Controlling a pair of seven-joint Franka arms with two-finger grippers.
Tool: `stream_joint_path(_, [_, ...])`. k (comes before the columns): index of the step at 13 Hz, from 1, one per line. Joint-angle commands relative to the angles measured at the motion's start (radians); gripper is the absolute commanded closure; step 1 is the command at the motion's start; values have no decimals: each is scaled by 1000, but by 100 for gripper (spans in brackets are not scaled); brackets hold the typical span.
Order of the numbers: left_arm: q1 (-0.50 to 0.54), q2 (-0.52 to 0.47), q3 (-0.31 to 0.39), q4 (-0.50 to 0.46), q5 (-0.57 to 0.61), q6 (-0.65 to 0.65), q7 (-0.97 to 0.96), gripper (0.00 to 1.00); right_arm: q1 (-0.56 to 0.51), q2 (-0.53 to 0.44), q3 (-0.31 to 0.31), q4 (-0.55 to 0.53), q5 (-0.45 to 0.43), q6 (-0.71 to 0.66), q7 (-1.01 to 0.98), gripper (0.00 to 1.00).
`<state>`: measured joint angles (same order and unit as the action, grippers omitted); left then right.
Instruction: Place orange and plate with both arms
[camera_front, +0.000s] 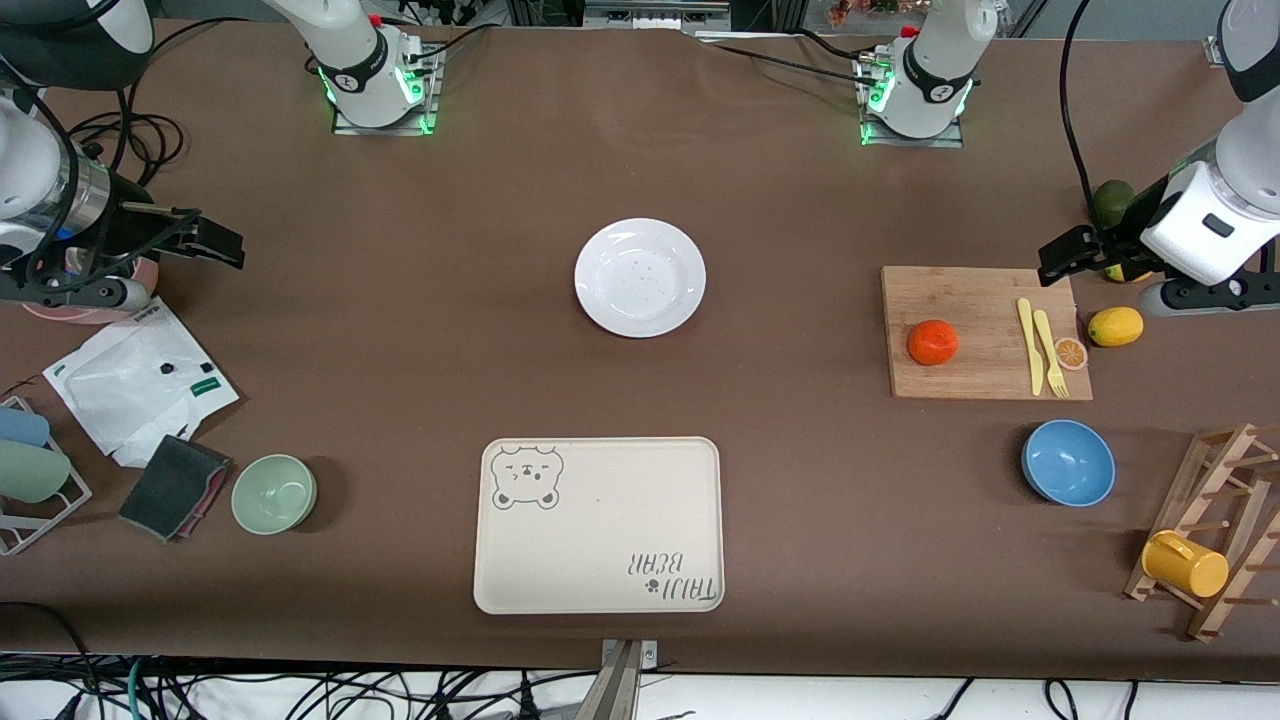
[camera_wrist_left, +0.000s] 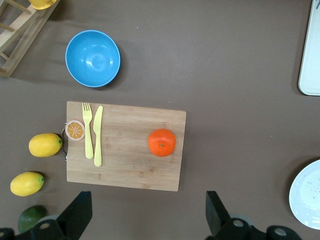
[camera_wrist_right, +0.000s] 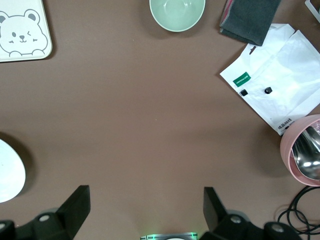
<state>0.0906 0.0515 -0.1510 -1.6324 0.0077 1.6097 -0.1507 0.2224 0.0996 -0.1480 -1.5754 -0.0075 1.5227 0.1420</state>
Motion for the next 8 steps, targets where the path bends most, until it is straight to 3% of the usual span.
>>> stream_joint_path(1, [6,1,-2,3,-18,-2,23,0,3,-9,2,-6,-12,-4,13,0])
stream_joint_path(8, [-31,36,-12,-3,-14,-10,16,0,3,-9,4,-8,-11,-6,13,0])
